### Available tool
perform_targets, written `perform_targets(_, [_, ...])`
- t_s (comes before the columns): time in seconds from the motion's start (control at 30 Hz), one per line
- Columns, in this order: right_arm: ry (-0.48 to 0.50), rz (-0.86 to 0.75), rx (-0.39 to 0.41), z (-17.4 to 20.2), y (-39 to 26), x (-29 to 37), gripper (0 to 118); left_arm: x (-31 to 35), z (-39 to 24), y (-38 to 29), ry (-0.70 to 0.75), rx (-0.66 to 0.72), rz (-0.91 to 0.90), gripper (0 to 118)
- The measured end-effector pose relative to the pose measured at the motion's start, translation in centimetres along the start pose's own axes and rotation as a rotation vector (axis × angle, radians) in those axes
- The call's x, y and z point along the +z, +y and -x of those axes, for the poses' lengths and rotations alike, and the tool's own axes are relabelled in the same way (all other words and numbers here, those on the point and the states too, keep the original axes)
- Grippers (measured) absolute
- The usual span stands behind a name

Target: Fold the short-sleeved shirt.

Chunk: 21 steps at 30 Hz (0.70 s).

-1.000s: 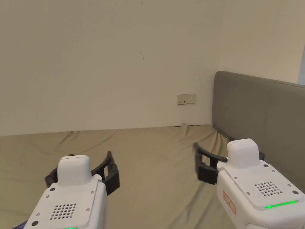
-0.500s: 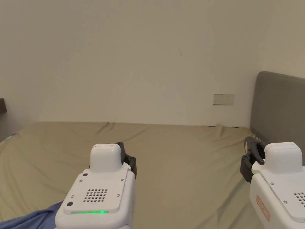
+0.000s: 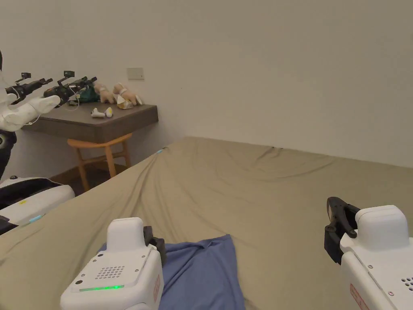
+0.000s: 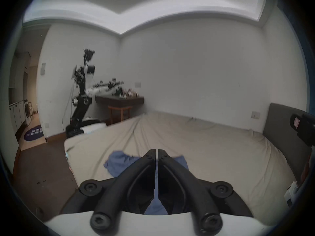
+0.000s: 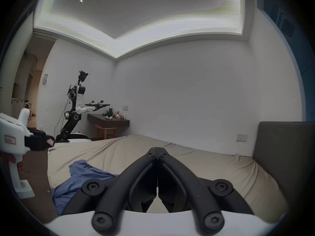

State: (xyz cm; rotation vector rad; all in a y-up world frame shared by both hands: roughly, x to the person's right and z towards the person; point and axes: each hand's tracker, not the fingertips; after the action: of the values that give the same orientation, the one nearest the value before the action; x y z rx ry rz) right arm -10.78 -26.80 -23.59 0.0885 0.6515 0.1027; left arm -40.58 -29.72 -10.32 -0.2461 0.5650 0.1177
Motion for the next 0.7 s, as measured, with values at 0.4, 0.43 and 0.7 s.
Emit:
perform_targets(0.4, [-0.038, 0.214, -0.037, -1.3, -6.1, -5.4, 2, -15.8, -1.1, -12.4, -0.038, -0.032, 0.719, 118])
perform_targets(0.43, [-0.044, 0.234, -0.029, -1.4, -6.7, -5.9, 2, -17.1, -1.0, -13.7, -0.042, -0.02, 0.762, 118])
perform_targets(0.7, [-0.06, 0.341, -0.034, -2.3, -9.9, -8.3, 2, -21.1, -1.9, -18.5, 0.053, -0.04, 0.851, 118])
